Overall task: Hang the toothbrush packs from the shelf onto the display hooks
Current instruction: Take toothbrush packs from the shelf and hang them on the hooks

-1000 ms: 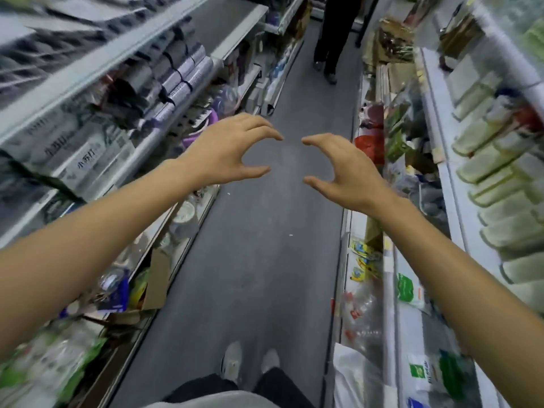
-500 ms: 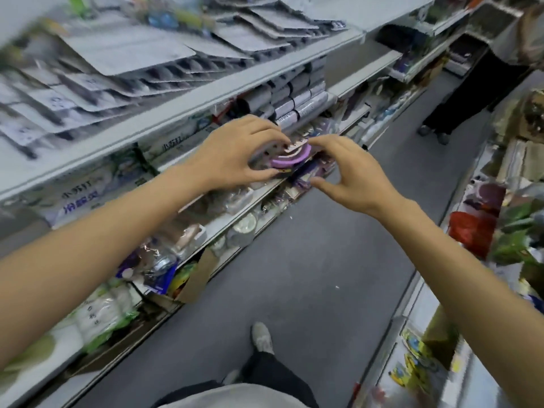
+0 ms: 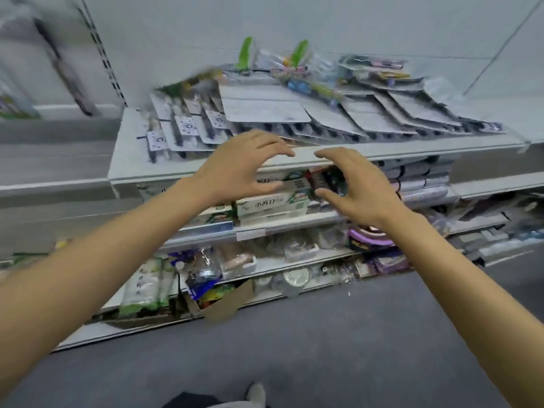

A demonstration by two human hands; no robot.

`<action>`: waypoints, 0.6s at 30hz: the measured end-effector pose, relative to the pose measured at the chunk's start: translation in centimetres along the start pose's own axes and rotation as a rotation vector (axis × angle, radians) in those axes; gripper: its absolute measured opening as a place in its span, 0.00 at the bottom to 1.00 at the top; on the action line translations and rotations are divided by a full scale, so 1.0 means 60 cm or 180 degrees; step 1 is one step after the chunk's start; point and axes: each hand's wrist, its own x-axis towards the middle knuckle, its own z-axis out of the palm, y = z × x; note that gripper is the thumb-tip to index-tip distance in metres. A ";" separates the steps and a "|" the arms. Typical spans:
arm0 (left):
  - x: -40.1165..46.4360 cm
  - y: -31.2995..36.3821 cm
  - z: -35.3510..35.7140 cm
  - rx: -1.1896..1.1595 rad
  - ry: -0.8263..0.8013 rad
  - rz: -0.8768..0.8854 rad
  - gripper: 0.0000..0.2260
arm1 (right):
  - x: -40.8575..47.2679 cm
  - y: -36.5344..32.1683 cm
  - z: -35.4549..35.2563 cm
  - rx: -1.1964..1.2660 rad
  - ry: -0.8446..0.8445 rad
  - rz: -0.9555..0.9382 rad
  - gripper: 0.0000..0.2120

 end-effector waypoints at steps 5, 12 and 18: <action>-0.026 -0.043 -0.030 0.0258 0.0068 -0.0401 0.23 | 0.091 0.006 0.019 0.0188 0.0010 -0.0416 0.29; -0.050 -0.123 -0.076 0.0563 0.0212 -0.0741 0.21 | 0.200 -0.015 0.050 0.0210 0.0034 -0.0799 0.28; -0.040 -0.223 -0.101 0.0606 0.0270 -0.0805 0.22 | 0.272 -0.030 0.070 0.0167 0.0076 -0.0724 0.28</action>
